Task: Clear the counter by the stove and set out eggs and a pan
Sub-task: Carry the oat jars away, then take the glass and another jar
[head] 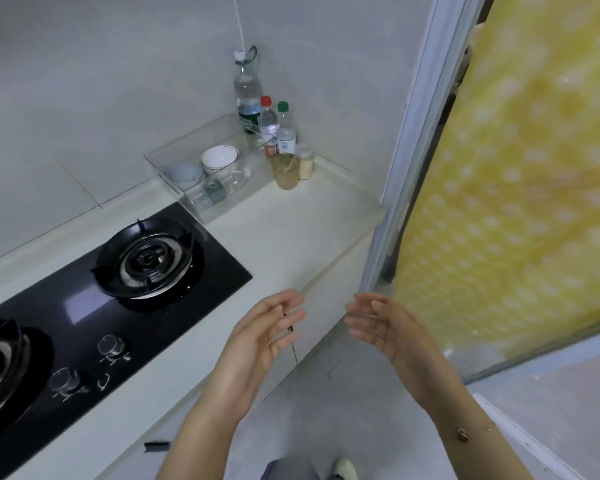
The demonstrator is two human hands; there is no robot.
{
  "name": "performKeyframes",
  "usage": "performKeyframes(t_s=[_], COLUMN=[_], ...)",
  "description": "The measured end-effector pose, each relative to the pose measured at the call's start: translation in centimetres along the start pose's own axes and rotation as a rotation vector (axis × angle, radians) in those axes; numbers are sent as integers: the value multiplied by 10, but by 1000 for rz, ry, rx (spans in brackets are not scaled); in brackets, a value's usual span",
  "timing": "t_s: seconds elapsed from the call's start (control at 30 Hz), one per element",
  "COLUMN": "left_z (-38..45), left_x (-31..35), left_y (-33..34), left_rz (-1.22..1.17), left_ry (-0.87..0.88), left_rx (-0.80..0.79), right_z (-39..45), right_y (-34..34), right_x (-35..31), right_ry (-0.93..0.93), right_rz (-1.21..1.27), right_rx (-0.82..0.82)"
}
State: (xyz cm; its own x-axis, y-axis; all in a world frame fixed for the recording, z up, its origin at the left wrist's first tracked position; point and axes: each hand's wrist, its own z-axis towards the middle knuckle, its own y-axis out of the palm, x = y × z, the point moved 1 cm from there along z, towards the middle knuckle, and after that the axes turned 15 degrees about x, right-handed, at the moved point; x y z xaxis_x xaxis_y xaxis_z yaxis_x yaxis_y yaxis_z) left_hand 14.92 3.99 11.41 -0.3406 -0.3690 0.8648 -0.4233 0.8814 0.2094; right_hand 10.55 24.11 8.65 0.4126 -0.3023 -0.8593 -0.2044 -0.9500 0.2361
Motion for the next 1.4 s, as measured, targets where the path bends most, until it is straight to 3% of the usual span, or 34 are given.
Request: performKeyframes(t_s=[0.4,0.6,0.83,1.1,1.23,1.3,1.4], left_z=[162,264,328,370,393,405,433], left_x=[40,82,113,110,109,103,87], left_y=[88,118,123,109,106,105,102], left_rz=[-44,-118,-105,-87,-119,-21,539], left_ry=[-54,-28,-1,10,12,32,268], left_rx=[-26,-51,-7,172,325,413,503], right_z=[155,232,297,373,407,422,441], right_y=[22,61,113,148,163,171,182], right_x=[-69,-106,-121,-131,-131,-131,-132], right_ry=[-14,3,14,55,-52,-83,-75], right_rz=[-43,-111,-192,-363,-568,-598,-598], right_rx=[33,67,20,-61,-112,-113,-128])
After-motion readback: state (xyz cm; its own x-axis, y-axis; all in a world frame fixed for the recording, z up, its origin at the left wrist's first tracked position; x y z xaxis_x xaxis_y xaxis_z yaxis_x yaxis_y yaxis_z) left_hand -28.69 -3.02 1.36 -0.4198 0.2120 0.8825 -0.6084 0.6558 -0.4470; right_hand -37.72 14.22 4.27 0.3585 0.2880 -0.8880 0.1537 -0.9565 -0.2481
